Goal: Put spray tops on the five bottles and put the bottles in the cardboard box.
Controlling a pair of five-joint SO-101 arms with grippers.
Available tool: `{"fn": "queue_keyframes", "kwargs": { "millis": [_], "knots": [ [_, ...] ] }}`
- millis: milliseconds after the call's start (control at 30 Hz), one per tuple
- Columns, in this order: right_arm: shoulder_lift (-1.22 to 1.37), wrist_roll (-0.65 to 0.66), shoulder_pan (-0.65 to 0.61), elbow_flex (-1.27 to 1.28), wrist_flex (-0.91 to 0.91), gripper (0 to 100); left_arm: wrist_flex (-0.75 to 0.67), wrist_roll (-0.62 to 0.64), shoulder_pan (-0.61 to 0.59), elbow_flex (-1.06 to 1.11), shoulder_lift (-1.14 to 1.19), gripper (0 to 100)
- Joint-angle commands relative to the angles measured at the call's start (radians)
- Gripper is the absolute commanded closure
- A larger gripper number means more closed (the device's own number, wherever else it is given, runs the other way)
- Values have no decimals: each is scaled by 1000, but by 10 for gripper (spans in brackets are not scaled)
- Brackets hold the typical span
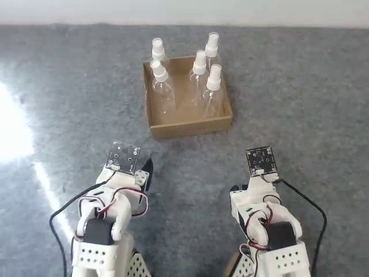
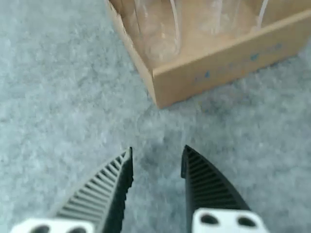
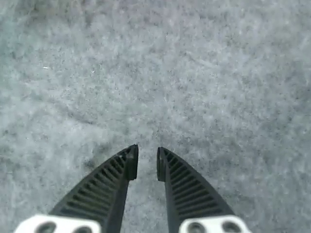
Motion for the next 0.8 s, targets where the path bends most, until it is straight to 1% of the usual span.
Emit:
{"fn": "queue_keyframes", "kwargs": {
  "millis": [0, 100, 167, 300, 400, 567, 667, 767],
  "knots": [
    [4, 17, 13, 23, 10, 961, 130, -9, 3, -10, -17, 853],
    [7, 14, 13, 23, 12, 961, 186, -5, 3, -10, -17, 855],
    [1, 12, 13, 23, 33, 961, 195, -3, 3, -10, -17, 878],
    [-2, 12, 13, 23, 51, 961, 195, -3, 5, -10, -17, 998],
    [-2, 12, 13, 23, 53, 961, 204, 5, -2, -10, -17, 987],
    [-2, 14, 13, 23, 58, 961, 207, 127, -80, -10, -18, 987],
    [-2, 14, 13, 23, 58, 961, 215, 126, -104, -12, -18, 987],
    [-2, 17, 13, 23, 58, 961, 221, 114, -103, -16, -18, 987]
  ]
}}
